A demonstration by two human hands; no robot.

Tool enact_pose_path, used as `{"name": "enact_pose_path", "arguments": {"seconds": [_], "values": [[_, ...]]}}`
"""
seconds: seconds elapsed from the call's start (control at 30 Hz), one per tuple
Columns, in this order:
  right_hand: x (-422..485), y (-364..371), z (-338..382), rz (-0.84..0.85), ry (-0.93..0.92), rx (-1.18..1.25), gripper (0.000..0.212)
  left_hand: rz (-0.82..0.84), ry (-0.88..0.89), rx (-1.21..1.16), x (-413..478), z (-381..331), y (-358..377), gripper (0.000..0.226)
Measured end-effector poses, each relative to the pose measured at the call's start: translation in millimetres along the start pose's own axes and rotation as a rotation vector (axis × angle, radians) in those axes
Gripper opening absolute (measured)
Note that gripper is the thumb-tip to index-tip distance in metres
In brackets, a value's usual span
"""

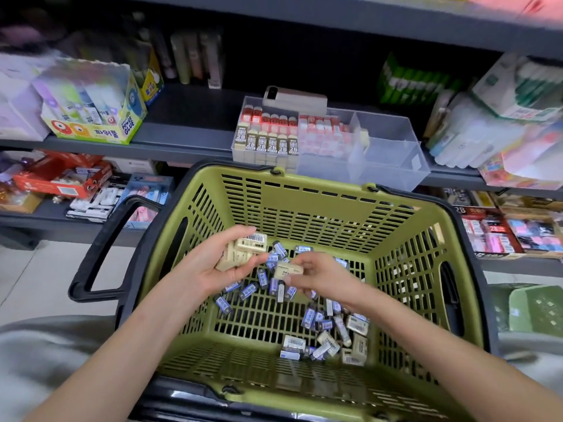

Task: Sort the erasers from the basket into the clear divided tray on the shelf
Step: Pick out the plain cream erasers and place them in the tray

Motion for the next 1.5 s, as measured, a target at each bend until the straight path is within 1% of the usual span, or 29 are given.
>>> {"name": "enact_pose_path", "arguments": {"seconds": [0.07, 0.13, 0.2, 0.27, 0.3, 0.37, 0.43, 0.53, 0.63, 0.7, 0.77, 0.83, 0.97, 1.03, 1.1, 1.13, 1.17, 1.23, 1.27, 1.3, 1.33, 1.37, 1.4, 1.43, 1.5], "values": [[-16, -34, 30, -0.155, -0.081, 0.04, 0.029, 0.0, 0.012, 0.016, -2, -2, 6, 0.046], [-30, -69, 56, -0.324, -0.174, 0.09, 0.025, 0.016, 0.015, 0.022, -5, -5, 18, 0.047], [-36, -107, 76, -0.495, -0.271, 0.061, 0.013, 0.043, 0.024, 0.033, -9, -12, 35, 0.043], [-34, -148, 92, -0.668, -0.334, -0.087, 0.004, 0.074, 0.053, 0.044, -14, -24, 55, 0.035], [-29, -167, 98, -0.752, -0.362, -0.176, 0.005, 0.089, 0.071, 0.046, -16, -30, 66, 0.03], [-13, -203, 103, -0.891, -0.385, -0.275, 0.008, 0.119, 0.101, 0.046, -19, -44, 88, 0.022], [11, -231, 101, -0.958, -0.336, -0.363, 0.012, 0.145, 0.126, 0.046, -21, -55, 109, 0.03], [50, -256, 98, -0.919, -0.229, -0.611, 0.024, 0.157, 0.157, 0.017, -19, -69, 133, 0.044], [77, -262, 102, -0.817, -0.201, -0.858, 0.027, 0.167, 0.173, 0.015, -14, -79, 149, 0.046], [91, -260, 103, -0.73, -0.186, -0.94, 0.027, 0.166, 0.177, 0.013, -9, -84, 156, 0.043], [104, -259, 102, -0.639, -0.149, -0.903, 0.026, 0.16, 0.183, 0.011, -5, -88, 160, 0.038], [113, -258, 98, -0.585, -0.133, -0.852, 0.026, 0.162, 0.188, 0.016, -1, -91, 164, 0.034], [120, -259, 85, -0.547, -0.077, -0.816, 0.026, 0.161, 0.177, 0.013, 4, -93, 169, 0.034], [121, -261, 83, -0.504, -0.06, -0.828, 0.025, 0.158, 0.172, 0.006, 6, -93, 171, 0.032], [119, -262, 86, -0.447, -0.062, -0.839, 0.028, 0.162, 0.172, -0.021, 8, -93, 173, 0.031], [115, -263, 89, -0.437, -0.061, -0.842, 0.03, 0.163, 0.171, -0.036, 9, -93, 174, 0.031], [108, -263, 93, -0.464, -0.068, -0.844, 0.031, 0.165, 0.169, -0.045, 9, -93, 175, 0.032], [90, -259, 106, -0.586, -0.161, -0.829, 0.027, 0.178, 0.17, -0.053, 11, -92, 179, 0.035], [80, -252, 113, -0.616, -0.242, -0.757, 0.024, 0.183, 0.174, -0.056, 12, -92, 180, 0.036], [70, -242, 119, -0.598, -0.315, -0.644, 0.028, 0.192, 0.178, -0.06, 14, -93, 181, 0.034], [59, -229, 125, -0.551, -0.359, -0.54, 0.038, 0.21, 0.186, -0.063, 15, -93, 183, 0.03], [49, -215, 130, -0.501, -0.36, -0.502, 0.046, 0.229, 0.2, -0.064, 17, -93, 186, 0.024], [39, -202, 133, -0.467, -0.354, -0.527, 0.051, 0.247, 0.222, -0.062, 16, -92, 189, 0.022], [31, -192, 134, -0.451, -0.353, -0.576, 0.05, 0.258, 0.253, -0.056, 17, -91, 192, 0.027], [23, -181, 137, -0.474, -0.373, -0.629, 0.037, 0.24, 0.322, -0.053, 19, -89, 196, 0.039]]}}
Point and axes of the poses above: each hand's wrist, its own x-axis towards the middle knuckle, its own y-axis out of the palm, z = x × y, the point moved 4 cm from there along x, towards the middle knuckle, and after that the axes turned 11 degrees about -y, right-handed, at the moved point
